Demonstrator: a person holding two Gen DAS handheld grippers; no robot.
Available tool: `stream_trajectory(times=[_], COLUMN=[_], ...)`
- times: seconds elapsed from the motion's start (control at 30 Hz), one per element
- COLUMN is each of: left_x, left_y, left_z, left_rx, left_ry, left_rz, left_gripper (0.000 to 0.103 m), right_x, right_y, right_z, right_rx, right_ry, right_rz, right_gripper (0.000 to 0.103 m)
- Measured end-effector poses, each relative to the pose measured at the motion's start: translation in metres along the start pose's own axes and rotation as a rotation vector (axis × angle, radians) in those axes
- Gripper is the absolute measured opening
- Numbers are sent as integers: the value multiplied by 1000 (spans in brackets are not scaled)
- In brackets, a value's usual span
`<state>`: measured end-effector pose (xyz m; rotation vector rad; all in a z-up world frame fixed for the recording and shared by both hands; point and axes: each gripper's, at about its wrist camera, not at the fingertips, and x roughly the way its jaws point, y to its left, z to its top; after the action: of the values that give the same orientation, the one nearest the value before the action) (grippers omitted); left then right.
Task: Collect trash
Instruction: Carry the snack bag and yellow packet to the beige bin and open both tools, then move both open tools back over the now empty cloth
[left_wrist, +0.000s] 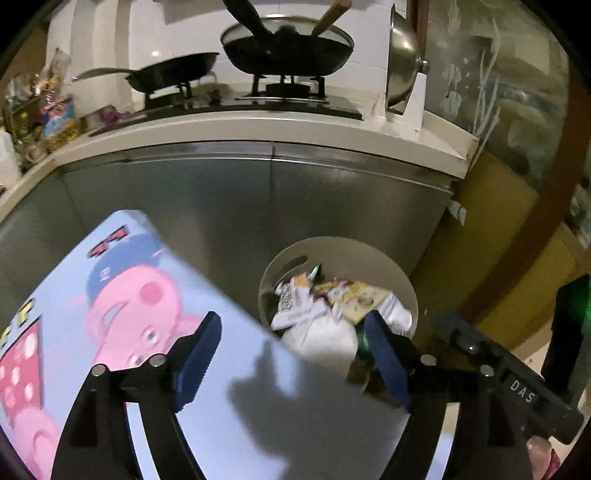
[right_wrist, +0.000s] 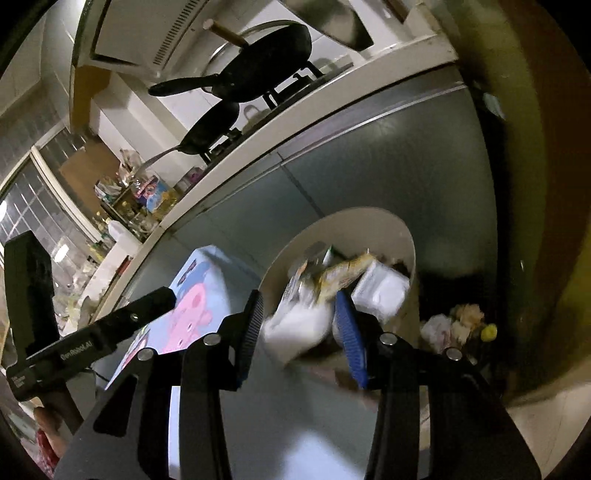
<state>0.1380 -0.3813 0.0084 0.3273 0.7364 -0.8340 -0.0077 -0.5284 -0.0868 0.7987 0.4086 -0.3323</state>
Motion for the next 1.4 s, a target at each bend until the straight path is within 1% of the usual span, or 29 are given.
stream_trajectory(times=[0.03,0.1,0.13,0.23,0.3,0.33,0.37,0.47,0.6,0.77,0.9,1.0,1.07,1.13,1.27,1.4], left_x=[-9,-26,-36,-57,-72,-78,-84,-100,-123,-147,-158,-165,-170,-174,-182,-189], left_y=[0,1,3,7,12,15,16,22,29,31,28,27,25,24,25,25], left_z=[-6,-18,-25,-42,-52,-57,-61,-72,-85,-97,-103,-107,-110,-112,-115,-118], left_rx=[0,-1,-2,-7,-24,-33,-40,-53,-79,-69,-59,-53,-48,-48,-56,-59], left_ry=[-4,-12,-16,-16,-14,-11,-7,-3,-33,-65,-88,-93,-102,-112,-127,-145], left_rz=[17,45,58,100,107,107,111,139,162,192,228,237,255,265,270,286], left_gripper=[90,98,99,99,99,99,99,99,99,99,99,99,99,99,99,99], right_x=[-7,-23,-29,-48,-60,-67,-71,-84,-99,-119,-131,-138,-143,-149,-159,-167], right_y=[2,9,12,27,38,44,47,60,74,90,99,104,107,110,117,125], right_z=[-7,-26,-32,-52,-63,-69,-72,-83,-91,-99,-102,-104,-105,-106,-105,-106], right_rx=[5,4,2,-30,-61,-75,-82,-113,-140,-166,-173,-176,-178,-183,-201,-226], right_ry=[2,3,2,11,18,19,19,23,21,8,2,-4,-15,-27,-59,-86], right_rz=[1,-9,-13,-26,-40,-50,-54,-58,-51,-37,-29,-29,-36,-38,-44,-41], right_gripper=[42,48,52,54,61,68,71,72,73,74,74,76,80,81,87,88])
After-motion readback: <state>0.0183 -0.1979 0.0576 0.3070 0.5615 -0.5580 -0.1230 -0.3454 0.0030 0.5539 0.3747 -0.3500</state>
